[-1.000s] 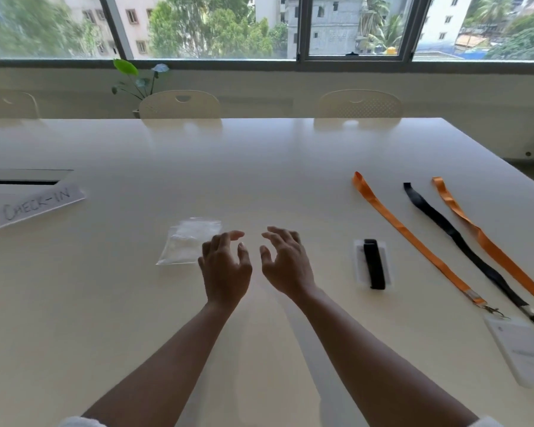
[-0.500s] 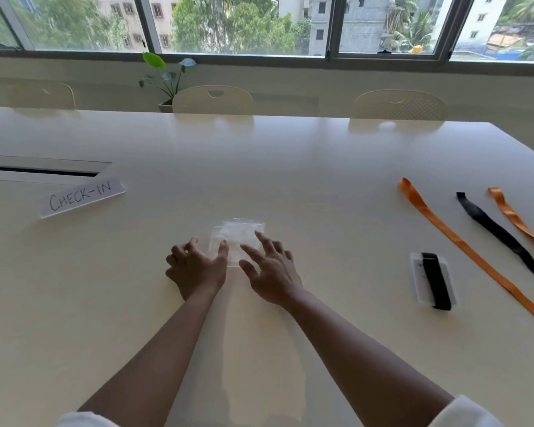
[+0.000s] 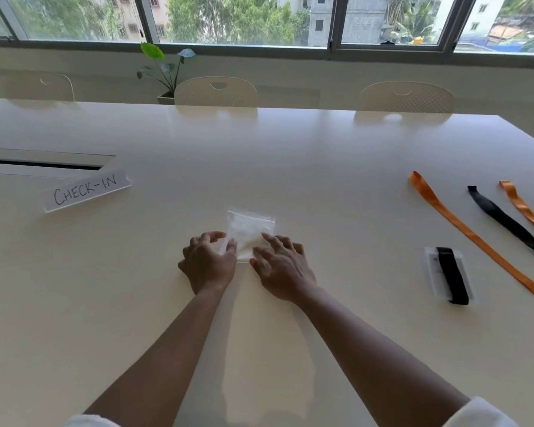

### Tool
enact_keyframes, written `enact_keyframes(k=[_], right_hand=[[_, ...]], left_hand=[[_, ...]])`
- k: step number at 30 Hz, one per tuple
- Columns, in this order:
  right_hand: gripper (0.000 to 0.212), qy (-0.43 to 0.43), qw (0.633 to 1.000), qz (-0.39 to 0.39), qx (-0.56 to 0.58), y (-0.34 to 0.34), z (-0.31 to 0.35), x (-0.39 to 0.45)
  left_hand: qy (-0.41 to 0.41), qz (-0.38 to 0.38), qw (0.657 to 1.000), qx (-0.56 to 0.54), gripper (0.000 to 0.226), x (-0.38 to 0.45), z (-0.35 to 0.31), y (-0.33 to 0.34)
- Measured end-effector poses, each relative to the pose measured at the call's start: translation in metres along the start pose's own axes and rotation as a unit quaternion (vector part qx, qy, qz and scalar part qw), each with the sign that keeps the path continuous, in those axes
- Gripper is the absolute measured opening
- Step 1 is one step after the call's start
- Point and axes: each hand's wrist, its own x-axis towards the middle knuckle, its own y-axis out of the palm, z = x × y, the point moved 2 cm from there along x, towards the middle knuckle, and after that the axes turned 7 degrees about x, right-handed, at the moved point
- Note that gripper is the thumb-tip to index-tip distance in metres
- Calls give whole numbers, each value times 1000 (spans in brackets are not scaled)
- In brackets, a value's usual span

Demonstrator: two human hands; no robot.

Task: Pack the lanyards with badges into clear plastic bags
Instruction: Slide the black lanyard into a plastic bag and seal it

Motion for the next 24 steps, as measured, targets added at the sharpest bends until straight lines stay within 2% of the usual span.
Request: enact_keyframes(k=[2, 5, 7, 10, 12, 16, 18, 21, 24], right_hand=[[50, 4, 999, -31, 33, -1, -2, 0], [59, 52, 981, -120, 140, -5, -8, -3], [64, 89, 957, -174, 214, -11, -12, -6], [65, 95, 943, -213, 237, -26, -18, -10], [57, 77, 942, -235, 226, -39, -27, -11], [24, 63, 943, -258, 199, -65, -42, -20], [20, 65, 939, -271, 204, -75, -52, -29], [17, 100, 912, -284, 279, -87, -65, -43], [10, 170, 869, -282, 369, -95, -79, -60]], left_hand=[[-12, -8, 999, -35, 20, -1, 0, -1], [-16, -18, 993, -115, 15, -8, -4, -4], [11, -10, 988, -152, 8, -12, -9, -6], [83, 24, 982, -167, 3, -17, -21, -6], [118, 49, 976, -174, 6, -19, -31, -5], [175, 68, 966, -177, 5, -26, -59, -1], [195, 40, 962, -185, 14, -34, -75, 3], [174, -15, 962, -212, 45, -52, -94, 10], [185, -11, 954, -237, 48, -79, -112, 24]])
